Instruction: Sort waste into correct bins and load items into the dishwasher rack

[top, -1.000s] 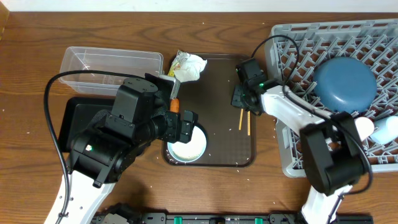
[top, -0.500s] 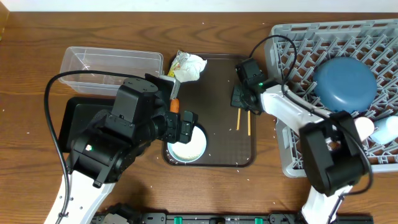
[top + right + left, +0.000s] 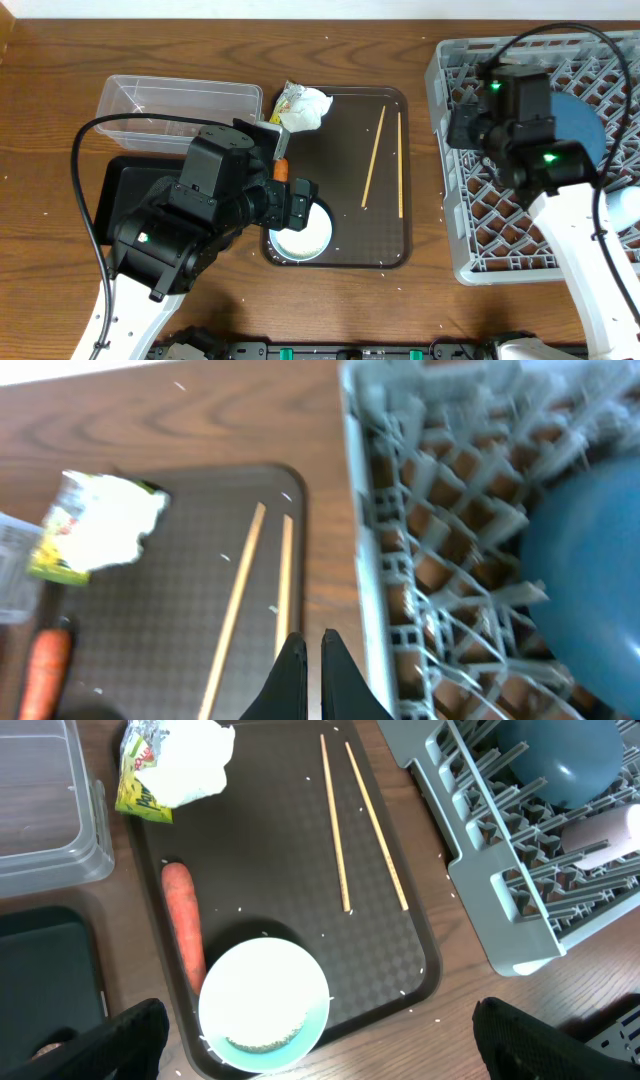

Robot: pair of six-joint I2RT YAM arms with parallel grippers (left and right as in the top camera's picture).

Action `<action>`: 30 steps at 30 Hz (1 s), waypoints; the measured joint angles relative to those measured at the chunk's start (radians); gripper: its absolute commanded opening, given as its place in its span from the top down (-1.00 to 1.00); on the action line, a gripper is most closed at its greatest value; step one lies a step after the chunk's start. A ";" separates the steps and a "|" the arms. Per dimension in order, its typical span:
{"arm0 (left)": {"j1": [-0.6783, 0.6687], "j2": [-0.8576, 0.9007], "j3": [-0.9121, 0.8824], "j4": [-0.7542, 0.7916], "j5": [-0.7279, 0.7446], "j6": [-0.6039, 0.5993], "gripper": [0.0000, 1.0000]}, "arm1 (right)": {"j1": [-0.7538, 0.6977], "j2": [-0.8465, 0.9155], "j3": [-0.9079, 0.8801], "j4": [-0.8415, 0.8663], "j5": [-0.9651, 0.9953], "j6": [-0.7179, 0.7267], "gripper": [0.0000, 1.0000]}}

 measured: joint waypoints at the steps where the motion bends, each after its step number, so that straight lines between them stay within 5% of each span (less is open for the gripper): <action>1: 0.000 0.000 0.000 0.000 0.000 0.000 -0.95 | -0.013 0.005 0.000 -0.010 -0.016 -0.001 0.83; 5: 0.000 0.000 0.000 0.000 0.000 0.000 -0.95 | -0.027 0.068 0.000 -0.026 -0.165 0.001 0.36; 14: 0.000 0.000 0.000 0.000 0.000 0.000 -0.96 | 0.219 0.331 0.000 0.038 -0.116 0.239 0.13; 24: 0.000 0.000 0.000 0.000 0.000 0.000 -0.96 | 0.298 0.568 -0.002 0.176 0.036 0.431 0.46; 25: 0.000 0.000 0.000 0.000 0.000 0.000 -0.96 | 0.298 0.578 -0.002 0.180 0.048 0.444 0.51; 27: 0.000 0.000 0.000 0.000 0.000 0.000 -0.95 | 0.297 0.600 -0.001 0.186 0.068 0.462 0.95; 30: 0.000 0.000 0.000 0.000 0.000 0.000 -0.96 | 0.297 0.605 0.000 0.198 0.074 0.484 0.98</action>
